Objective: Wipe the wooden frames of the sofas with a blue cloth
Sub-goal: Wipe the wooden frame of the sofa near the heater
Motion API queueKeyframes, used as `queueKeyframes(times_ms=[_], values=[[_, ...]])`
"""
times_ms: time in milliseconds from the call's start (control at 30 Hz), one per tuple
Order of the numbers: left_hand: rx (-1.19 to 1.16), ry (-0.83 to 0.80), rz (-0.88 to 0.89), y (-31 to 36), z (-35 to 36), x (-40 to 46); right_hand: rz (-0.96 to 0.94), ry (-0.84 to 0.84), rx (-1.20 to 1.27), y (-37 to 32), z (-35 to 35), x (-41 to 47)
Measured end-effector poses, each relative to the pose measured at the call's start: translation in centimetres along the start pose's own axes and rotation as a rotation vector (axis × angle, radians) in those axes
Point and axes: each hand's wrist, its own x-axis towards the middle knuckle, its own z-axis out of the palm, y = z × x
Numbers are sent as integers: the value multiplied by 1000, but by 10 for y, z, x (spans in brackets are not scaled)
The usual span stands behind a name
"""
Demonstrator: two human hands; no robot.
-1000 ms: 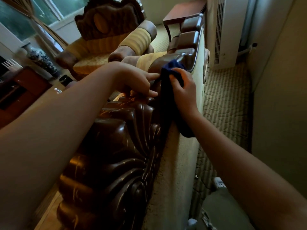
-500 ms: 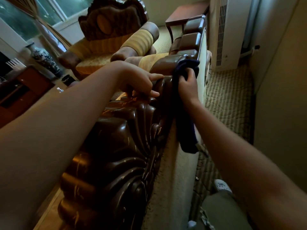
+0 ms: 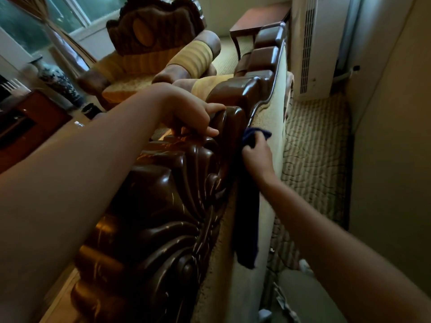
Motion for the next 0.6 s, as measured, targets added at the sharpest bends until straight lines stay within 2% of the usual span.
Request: queueKeyframes(times_ms=[100, 167, 400, 533, 600], values=[[-37, 3, 1, -1, 0, -2, 73, 24, -40, -11, -7, 52], [-56, 8, -2, -1, 1, -2, 78, 40, -58, -11, -5, 52], [-88, 6, -19, -4, 3, 2, -230, -45, 218, 29, 15, -120], [-116, -24, 10, -9, 3, 2, -405, 8, 212, -6, 10, -84], [-150, -65, 28, -10, 3, 1, -422, 69, 198, -36, 9, -41]])
